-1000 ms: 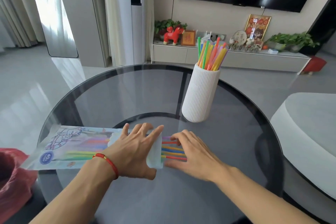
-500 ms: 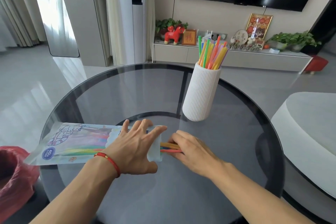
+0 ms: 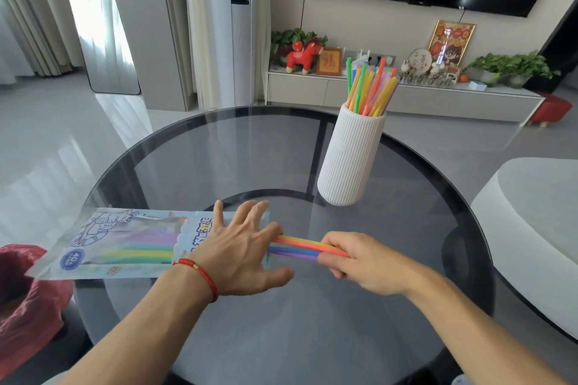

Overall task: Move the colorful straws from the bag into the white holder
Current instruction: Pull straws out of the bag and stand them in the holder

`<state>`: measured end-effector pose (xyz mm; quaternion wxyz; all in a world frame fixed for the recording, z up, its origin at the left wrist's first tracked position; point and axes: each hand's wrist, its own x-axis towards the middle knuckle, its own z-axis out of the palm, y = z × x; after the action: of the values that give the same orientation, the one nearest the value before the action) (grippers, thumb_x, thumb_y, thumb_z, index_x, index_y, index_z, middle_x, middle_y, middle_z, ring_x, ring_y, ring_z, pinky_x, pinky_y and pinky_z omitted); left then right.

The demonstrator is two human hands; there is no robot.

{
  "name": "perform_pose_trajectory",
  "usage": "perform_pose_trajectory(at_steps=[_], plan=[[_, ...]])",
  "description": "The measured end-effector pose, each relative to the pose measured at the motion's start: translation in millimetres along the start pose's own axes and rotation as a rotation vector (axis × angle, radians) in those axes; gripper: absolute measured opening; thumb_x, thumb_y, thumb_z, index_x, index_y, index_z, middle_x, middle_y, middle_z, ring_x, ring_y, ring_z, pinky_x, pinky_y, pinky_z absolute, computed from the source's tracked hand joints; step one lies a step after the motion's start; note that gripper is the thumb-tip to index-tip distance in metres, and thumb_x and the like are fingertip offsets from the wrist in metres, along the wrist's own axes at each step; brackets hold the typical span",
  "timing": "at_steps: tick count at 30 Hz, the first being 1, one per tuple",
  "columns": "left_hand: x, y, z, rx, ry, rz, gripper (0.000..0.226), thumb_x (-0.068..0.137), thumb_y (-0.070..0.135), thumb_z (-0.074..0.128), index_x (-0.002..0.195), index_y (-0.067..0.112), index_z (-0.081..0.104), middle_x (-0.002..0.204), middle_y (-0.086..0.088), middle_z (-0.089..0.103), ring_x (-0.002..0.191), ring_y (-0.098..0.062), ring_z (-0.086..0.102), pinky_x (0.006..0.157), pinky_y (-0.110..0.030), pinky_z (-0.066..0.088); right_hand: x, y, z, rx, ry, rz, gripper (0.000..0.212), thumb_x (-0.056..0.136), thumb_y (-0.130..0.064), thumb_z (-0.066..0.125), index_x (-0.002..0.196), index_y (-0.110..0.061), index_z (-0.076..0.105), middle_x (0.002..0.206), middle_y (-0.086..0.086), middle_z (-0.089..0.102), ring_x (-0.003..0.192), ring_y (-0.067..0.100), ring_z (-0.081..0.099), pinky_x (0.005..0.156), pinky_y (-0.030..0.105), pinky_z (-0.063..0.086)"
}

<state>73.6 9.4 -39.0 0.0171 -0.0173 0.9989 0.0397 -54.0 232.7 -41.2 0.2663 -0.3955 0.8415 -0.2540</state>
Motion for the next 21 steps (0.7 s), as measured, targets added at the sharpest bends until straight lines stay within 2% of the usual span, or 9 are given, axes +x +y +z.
perform_pose_trajectory(at_steps=[2,5,7,9,11,13,15,17,21], plan=[[2.0,3.4,2.4,0.042,0.02,0.005,0.049,0.09,0.069,0.035,0.12,0.033,0.046,0.156,-0.004,0.023,0.147,-0.022,0.017,0.115,-0.073,0.009,-4.5,0.5,-3.4,0.226,-0.094,0.036,0.018,0.105,-0.033,0.058,0.09,-0.023,0.062,0.073,-0.01,0.064,0.053,0.002,0.047,0.053,0.017,0.039],[4.0,5.4,7.5,0.124,0.037,0.016,0.037,0.1,0.053,0.028,0.116,0.025,0.046,0.149,-0.006,0.032,0.14,-0.022,0.027,0.112,-0.07,0.019,-10.3,3.1,-11.9,0.479,-0.186,0.052,0.022,0.101,-0.033,0.063,0.11,-0.016,0.073,0.089,0.001,0.073,0.06,0.008,0.051,0.048,0.019,0.039],[4.8,6.0,8.6,0.136,0.02,-0.008,0.038,0.102,0.05,0.024,0.115,0.022,0.046,0.144,-0.006,0.036,0.134,-0.023,0.033,0.112,-0.069,0.021,-12.4,9.6,-20.0,0.686,-0.232,-0.019,0.041,0.097,-0.037,0.067,0.13,-0.014,0.072,0.112,0.012,0.077,0.071,0.014,0.062,0.05,0.021,0.046],[6.5,6.1,7.8,0.104,0.029,-0.049,0.036,0.103,0.049,0.024,0.114,0.022,0.045,0.138,-0.004,0.04,0.127,-0.024,0.038,0.112,-0.068,0.022,-13.8,19.4,-26.5,0.973,-0.23,-0.098,0.069,0.089,-0.047,0.076,0.143,-0.007,0.063,0.134,0.024,0.069,0.088,0.023,0.07,0.059,0.026,0.056],[8.1,5.9,5.6,0.06,0.068,-0.102,0.035,0.103,0.048,0.024,0.11,0.021,0.045,0.132,-0.002,0.044,0.121,-0.024,0.042,0.112,-0.067,0.023,-15.4,27.2,-27.3,1.189,-0.203,-0.137,0.093,0.076,-0.054,0.087,0.148,-0.003,0.057,0.144,0.028,0.062,0.099,0.029,0.074,0.071,0.033,0.063],[8.9,6.8,4.1,0.069,0.108,-0.146,0.035,0.102,0.048,0.023,0.108,0.022,0.045,0.128,-0.001,0.045,0.118,-0.024,0.043,0.112,-0.065,0.025,-13.9,24.7,-20.2,1.2,-0.188,-0.132,0.099,0.07,-0.051,0.093,0.149,-0.005,0.055,0.141,0.028,0.064,0.101,0.032,0.074,0.076,0.037,0.064],[8.7,11.4,5.0,0.084,0.122,-0.166,0.035,0.102,0.048,0.022,0.108,0.022,0.045,0.127,-0.001,0.045,0.118,-0.025,0.043,0.112,-0.064,0.024,-6.4,10.7,-2.1,1.1,-0.149,-0.073,0.09,0.069,-0.045,0.096,0.142,-0.007,0.06,0.125,0.023,0.07,0.091,0.031,0.073,0.072,0.037,0.063],[8.6,19.2,7.1,0.065,0.127,-0.148,0.032,0.102,0.045,0.023,0.109,0.022,0.045,0.127,-0.002,0.044,0.12,-0.027,0.043,0.113,-0.065,0.022,7.3,-10.9,23.7,1.081,-0.03,-0.056,0.072,0.075,-0.038,0.091,0.133,-0.003,0.065,0.107,0.017,0.069,0.079,0.025,0.07,0.065,0.033,0.06],[9.5,23.7,8.4,0.038,0.142,-0.158,0.025,0.099,0.036,0.032,0.11,0.019,0.046,0.131,-0.003,0.044,0.124,-0.027,0.043,0.113,-0.065,0.021,34.7,-43.5,56.8,1.166,0.432,0.019,0.026,0.093,-0.018,0.078,0.106,0.005,0.074,0.086,0.016,0.071,0.065,0.014,0.062,0.058,0.022,0.052]])
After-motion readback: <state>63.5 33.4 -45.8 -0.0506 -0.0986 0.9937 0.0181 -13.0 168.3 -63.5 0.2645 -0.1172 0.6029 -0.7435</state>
